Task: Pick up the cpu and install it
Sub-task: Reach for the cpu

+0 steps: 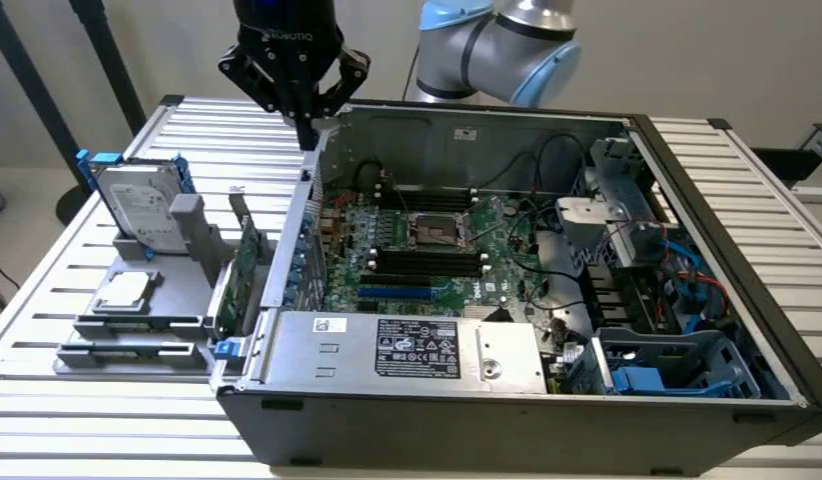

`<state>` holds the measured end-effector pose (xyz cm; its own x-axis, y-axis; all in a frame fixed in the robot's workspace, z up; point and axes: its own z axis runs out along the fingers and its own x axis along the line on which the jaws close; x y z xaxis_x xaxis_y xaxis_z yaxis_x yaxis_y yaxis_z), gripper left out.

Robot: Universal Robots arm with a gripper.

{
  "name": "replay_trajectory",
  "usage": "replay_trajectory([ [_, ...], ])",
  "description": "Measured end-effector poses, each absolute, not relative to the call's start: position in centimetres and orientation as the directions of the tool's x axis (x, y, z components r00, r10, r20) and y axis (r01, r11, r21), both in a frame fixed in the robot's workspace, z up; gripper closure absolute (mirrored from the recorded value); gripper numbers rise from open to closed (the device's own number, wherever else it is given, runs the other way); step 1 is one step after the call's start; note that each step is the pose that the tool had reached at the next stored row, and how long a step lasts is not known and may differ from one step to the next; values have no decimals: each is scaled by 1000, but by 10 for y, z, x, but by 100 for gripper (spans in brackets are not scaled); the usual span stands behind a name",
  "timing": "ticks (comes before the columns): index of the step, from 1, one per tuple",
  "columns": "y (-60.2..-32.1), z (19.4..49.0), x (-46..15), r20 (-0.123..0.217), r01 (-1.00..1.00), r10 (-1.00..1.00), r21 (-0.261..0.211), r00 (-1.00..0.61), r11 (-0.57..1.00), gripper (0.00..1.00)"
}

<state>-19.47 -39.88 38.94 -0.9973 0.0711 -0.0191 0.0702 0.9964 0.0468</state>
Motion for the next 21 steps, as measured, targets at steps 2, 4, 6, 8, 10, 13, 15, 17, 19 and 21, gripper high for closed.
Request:
replay_trajectory([
  [2,-399,389,-204,-19,70,71,46,-997,996,89],
  [4,-399,388,-213,-19,70,71,45,-997,997,89],
  [6,-399,387,-222,-19,70,71,44,-997,997,89],
  [8,-399,386,-231,-19,70,71,43,-997,997,89],
  [10,-399,385,-240,-19,70,71,42,-997,997,89],
  [13,-399,383,-254,-20,70,71,40,-997,997,89],
  [15,-399,382,-263,-20,70,71,37,-997,997,89],
  [17,-399,381,-272,-20,70,71,34,-997,997,89],
  [19,-399,380,-281,-20,70,71,31,-997,997,89],
  [21,-399,379,-290,-21,70,71,26,-997,997,89],
])
